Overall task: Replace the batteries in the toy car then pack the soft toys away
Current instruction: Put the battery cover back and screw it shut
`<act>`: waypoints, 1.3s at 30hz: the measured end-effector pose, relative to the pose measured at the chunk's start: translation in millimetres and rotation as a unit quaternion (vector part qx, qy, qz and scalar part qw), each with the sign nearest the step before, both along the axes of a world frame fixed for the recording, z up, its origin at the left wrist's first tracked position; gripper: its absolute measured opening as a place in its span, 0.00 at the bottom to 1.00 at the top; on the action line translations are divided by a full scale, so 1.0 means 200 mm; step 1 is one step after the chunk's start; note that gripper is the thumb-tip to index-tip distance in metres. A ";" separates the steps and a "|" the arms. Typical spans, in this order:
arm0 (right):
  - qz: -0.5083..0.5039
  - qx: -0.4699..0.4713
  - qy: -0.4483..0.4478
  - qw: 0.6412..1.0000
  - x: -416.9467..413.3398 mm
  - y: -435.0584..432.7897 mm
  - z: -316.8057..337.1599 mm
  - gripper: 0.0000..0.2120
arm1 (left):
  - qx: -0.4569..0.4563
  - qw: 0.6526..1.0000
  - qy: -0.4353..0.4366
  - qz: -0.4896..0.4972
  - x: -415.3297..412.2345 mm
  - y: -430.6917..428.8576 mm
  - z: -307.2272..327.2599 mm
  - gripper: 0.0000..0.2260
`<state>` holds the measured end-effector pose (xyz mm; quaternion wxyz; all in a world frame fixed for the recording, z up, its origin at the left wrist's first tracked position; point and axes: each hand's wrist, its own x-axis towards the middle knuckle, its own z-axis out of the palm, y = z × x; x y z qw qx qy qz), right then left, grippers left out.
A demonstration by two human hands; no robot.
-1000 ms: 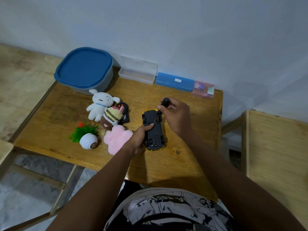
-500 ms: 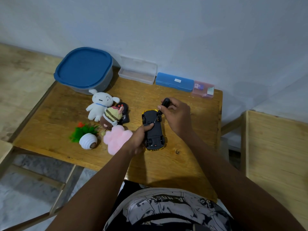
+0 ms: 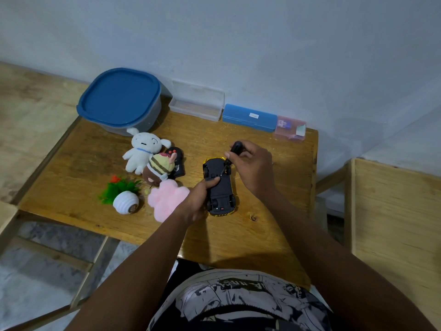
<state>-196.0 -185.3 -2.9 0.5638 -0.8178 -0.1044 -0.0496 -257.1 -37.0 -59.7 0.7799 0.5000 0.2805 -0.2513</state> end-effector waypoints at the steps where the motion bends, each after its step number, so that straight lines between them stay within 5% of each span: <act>1: 0.000 -0.002 0.000 1.000 0.00 0.00 0.00 0.08 | 0.001 1.000 -0.001 0.000 0.00 0.00 0.00 0.19; 39: 0.045 -0.033 -0.059 0.997 0.00 -0.03 0.01 0.13 | -0.005 1.000 0.009 0.006 0.00 0.00 -0.01 0.19</act>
